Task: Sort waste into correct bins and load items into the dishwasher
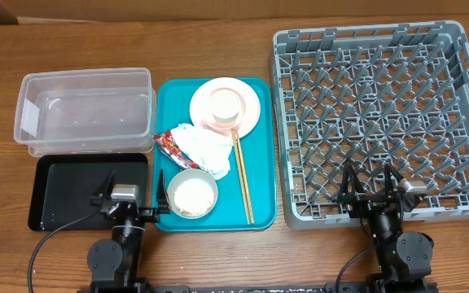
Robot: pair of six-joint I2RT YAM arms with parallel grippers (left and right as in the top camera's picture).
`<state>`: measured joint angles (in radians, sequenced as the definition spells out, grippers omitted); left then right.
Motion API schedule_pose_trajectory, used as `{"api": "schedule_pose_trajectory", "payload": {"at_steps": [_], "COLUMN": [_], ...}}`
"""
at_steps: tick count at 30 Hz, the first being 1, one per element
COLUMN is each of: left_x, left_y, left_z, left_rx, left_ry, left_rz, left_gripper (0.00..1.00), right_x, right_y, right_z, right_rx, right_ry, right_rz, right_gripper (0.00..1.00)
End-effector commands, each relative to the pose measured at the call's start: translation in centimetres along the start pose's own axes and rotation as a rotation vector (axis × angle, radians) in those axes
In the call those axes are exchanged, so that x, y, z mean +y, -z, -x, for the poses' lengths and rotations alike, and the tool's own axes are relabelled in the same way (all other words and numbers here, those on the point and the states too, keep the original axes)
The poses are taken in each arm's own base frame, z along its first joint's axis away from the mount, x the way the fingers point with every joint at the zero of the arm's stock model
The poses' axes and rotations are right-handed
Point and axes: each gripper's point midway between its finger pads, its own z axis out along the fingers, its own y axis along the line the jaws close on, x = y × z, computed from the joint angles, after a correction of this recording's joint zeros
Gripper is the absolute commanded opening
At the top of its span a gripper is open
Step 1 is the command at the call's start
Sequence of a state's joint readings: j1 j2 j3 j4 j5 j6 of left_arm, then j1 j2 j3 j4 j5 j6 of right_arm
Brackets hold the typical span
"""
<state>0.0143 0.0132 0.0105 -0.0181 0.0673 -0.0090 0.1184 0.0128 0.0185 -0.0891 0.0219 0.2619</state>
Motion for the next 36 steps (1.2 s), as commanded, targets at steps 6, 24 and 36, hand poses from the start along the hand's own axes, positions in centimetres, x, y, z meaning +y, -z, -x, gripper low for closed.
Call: {"api": "schedule_pose_trajectory", "payload": {"at_steps": [6,24,36], "left_x": [-1.8,-5.6,-3.8], "left_y": [2.2,-5.4,-6.9], "left_z": [7.6,12.8,5.3], "left_rx": [0.019,0.953,1.207], "left_ry": [0.147,0.309,0.307], "left_rz": [-0.090,-0.270,-0.029], "left_gripper": [1.00,0.89,0.90], "right_x": [0.0,0.0,0.0], "right_y": [0.0,0.0,0.0], "right_z": [-0.2,-0.2,-0.2], "right_rx": [-0.004,-0.004,-0.004], "right_ry": [0.003,0.003,0.003], "right_rz": [0.007,0.007,0.007], "right_gripper": [1.00,1.00,1.00]}}
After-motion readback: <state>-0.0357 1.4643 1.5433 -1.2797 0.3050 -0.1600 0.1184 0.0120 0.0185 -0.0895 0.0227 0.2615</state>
